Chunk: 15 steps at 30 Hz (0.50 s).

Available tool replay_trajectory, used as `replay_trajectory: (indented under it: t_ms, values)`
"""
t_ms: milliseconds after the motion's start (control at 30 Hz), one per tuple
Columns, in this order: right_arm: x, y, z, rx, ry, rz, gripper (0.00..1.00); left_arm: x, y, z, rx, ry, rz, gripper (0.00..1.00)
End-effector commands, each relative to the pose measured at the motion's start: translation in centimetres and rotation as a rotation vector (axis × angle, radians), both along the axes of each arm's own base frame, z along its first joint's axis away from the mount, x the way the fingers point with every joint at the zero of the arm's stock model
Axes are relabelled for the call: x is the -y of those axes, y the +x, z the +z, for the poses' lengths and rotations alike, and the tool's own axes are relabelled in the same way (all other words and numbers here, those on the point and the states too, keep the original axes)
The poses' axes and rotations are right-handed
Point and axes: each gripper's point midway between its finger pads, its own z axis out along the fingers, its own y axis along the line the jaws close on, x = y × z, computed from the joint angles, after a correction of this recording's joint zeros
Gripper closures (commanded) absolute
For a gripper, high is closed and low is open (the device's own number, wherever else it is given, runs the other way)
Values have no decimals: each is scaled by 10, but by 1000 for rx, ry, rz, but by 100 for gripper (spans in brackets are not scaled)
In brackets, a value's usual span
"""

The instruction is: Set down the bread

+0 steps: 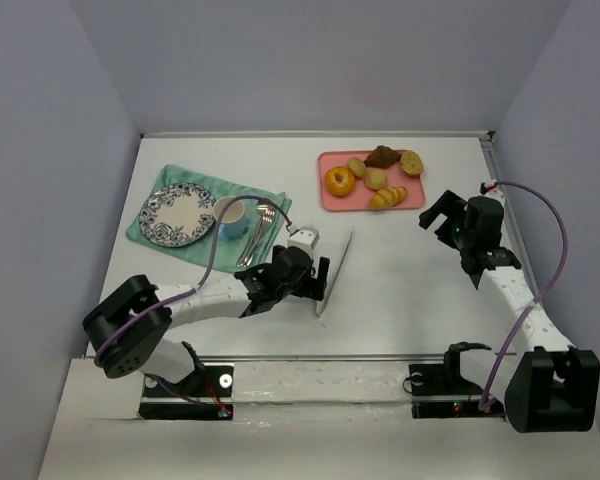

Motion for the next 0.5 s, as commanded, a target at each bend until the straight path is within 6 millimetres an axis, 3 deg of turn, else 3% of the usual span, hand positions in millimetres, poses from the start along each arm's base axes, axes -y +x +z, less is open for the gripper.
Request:
replay_trajectory:
  t_ms: [0, 167, 333, 467]
  values:
    - [-3, 4, 11, 58, -1, 21, 0, 35, -16, -3, 26, 22, -122, 1]
    - [-2, 3, 13, 64, -7, 17, 0, 46, -19, -24, -18, 49, -143, 1]
    - [-1, 2, 13, 68, -11, 12, 0, 53, -13, -24, -9, 42, -133, 1]
    - [0, 2, 15, 75, -13, 11, 0, 39, 1, -35, -5, 130, -28, 1]
